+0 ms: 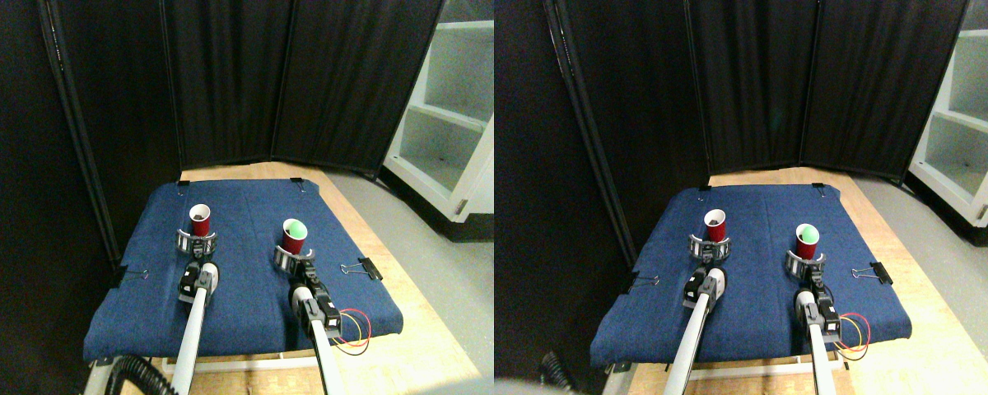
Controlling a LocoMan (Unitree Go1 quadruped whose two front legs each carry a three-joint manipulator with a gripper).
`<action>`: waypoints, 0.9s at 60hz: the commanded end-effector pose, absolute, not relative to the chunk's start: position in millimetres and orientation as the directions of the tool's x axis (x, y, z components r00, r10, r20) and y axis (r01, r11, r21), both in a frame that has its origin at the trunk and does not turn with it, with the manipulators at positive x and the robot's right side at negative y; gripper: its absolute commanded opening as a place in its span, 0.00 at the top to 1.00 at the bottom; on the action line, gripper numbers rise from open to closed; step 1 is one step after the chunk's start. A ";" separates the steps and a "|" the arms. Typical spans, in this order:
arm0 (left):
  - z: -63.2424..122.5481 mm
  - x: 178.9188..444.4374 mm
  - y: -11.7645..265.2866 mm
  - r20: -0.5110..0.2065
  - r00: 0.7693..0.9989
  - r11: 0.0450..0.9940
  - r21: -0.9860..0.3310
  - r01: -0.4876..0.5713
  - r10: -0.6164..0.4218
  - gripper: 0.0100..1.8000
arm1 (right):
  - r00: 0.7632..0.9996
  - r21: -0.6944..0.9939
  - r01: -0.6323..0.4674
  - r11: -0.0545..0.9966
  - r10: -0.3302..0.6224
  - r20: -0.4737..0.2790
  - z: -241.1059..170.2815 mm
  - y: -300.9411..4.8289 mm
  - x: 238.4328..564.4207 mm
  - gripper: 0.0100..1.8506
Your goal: Pour (bimanual)
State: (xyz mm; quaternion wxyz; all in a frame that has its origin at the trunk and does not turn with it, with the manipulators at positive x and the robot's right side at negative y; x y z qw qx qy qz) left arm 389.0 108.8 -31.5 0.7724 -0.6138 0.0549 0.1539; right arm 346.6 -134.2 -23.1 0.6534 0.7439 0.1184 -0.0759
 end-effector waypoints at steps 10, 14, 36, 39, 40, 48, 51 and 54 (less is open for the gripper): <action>-34.8 403.3 105.1 -0.264 0.949 0.188 -0.937 -0.295 0.174 0.36 | 0.973 0.969 0.222 -0.112 0.092 -0.213 -16.5 -136.1 354.8 0.49; -36.9 405.4 104.8 -0.268 0.948 0.187 -0.936 -0.298 0.172 0.36 | 0.973 0.967 0.223 -0.121 0.086 -0.213 -15.7 -137.0 356.8 0.48; -48.9 414.8 103.4 -0.287 0.942 0.166 -0.934 -0.315 0.175 0.35 | 0.971 0.971 0.227 -0.076 0.091 -0.220 -11.3 -138.2 368.2 0.48; -50.1 416.0 103.5 -0.289 0.941 0.163 -0.934 -0.318 0.177 0.35 | 0.972 0.973 0.220 -0.067 0.099 -0.213 -11.9 -138.3 369.6 0.48; -51.0 416.9 103.8 -0.290 0.941 0.166 -0.933 -0.318 0.175 0.35 | 0.972 0.973 0.219 -0.067 0.102 -0.212 -12.0 -138.1 369.9 0.48; -53.1 421.5 104.2 -0.292 0.942 0.167 -0.933 -0.318 0.164 0.35 | 0.972 0.970 0.226 -0.085 0.092 -0.218 -15.0 -137.1 373.2 0.48; -53.5 424.7 104.3 -0.292 0.942 0.165 -0.933 -0.318 0.163 0.35 | 0.971 0.969 0.230 -0.089 0.084 -0.223 -16.3 -136.2 374.3 0.48; -52.3 427.7 103.6 -0.295 0.941 0.158 -0.934 -0.321 0.164 0.36 | 0.971 0.968 0.233 -0.089 0.074 -0.227 -17.7 -135.3 375.6 0.46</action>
